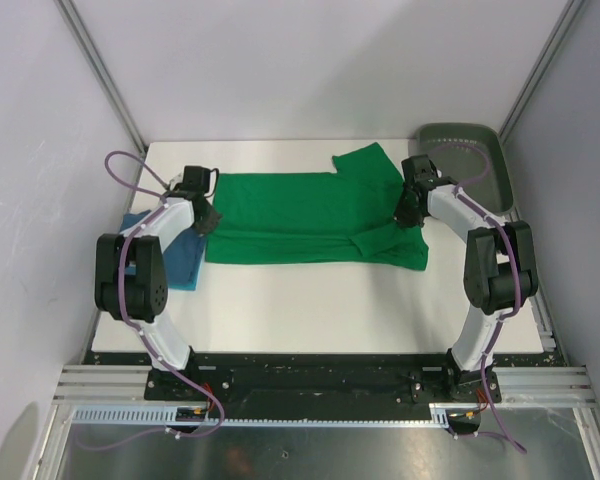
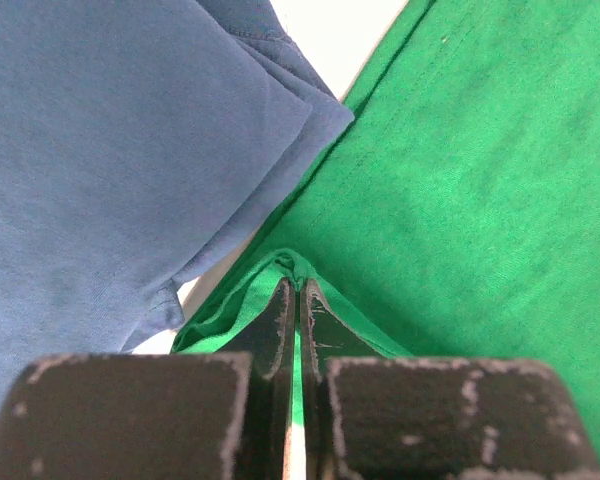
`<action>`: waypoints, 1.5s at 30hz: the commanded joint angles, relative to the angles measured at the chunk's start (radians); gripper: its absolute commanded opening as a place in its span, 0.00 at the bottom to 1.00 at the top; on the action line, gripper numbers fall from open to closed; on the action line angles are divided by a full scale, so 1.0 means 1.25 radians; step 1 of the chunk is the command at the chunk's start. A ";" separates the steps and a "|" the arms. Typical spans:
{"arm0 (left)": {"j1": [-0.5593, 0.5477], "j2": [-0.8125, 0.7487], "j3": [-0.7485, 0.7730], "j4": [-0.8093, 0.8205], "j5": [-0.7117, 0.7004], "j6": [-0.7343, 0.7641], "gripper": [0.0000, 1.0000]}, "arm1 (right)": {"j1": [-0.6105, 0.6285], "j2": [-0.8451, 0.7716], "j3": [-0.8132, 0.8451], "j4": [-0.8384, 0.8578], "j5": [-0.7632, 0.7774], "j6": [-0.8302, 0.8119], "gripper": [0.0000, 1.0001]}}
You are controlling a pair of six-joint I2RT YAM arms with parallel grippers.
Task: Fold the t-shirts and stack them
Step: Fold the flattened tshirt in 1/3 of the way
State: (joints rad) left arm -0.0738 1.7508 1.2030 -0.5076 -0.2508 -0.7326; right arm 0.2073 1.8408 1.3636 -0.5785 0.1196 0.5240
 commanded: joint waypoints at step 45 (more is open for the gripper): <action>0.025 0.037 0.036 0.038 0.016 0.021 0.00 | 0.006 0.086 0.121 -0.033 0.073 -0.040 0.00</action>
State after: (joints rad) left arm -0.0525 1.7916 1.2053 -0.4881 -0.2302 -0.7319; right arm 0.2230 1.9694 1.5181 -0.6342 0.1947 0.4667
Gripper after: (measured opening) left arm 0.008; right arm 0.009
